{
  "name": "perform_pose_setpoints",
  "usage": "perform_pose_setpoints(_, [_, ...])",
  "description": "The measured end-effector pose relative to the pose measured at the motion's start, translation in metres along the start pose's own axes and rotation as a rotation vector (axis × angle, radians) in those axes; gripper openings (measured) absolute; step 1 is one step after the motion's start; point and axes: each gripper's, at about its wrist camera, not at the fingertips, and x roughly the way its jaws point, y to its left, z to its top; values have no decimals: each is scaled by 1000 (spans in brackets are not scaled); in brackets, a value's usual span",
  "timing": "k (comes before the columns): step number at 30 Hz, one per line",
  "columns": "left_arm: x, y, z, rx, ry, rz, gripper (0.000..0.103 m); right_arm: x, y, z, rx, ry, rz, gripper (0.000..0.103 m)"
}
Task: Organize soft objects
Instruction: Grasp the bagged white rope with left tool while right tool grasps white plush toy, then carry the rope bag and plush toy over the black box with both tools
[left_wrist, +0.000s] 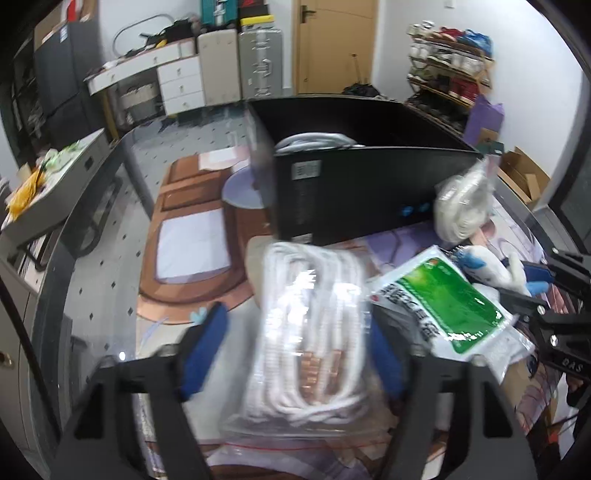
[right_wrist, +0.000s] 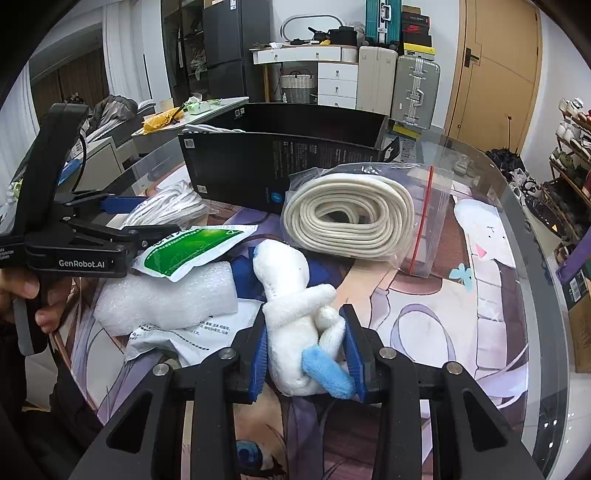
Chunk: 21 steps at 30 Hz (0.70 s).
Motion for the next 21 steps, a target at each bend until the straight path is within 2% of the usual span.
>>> perform_pose_setpoints(1, [-1, -3, -1, 17, -6, -4, 47, -1, -1, -1, 2, -3, 1, 36])
perform_pose_setpoints(6, [-9, -6, -1, 16, -26, -26, 37, -8, -4, -2, 15, -23, -5, 36])
perform_pose_setpoints(21, [-46, 1, 2, -58, -118, -29, 36, -36, -4, -1, 26, -101, -20, 36])
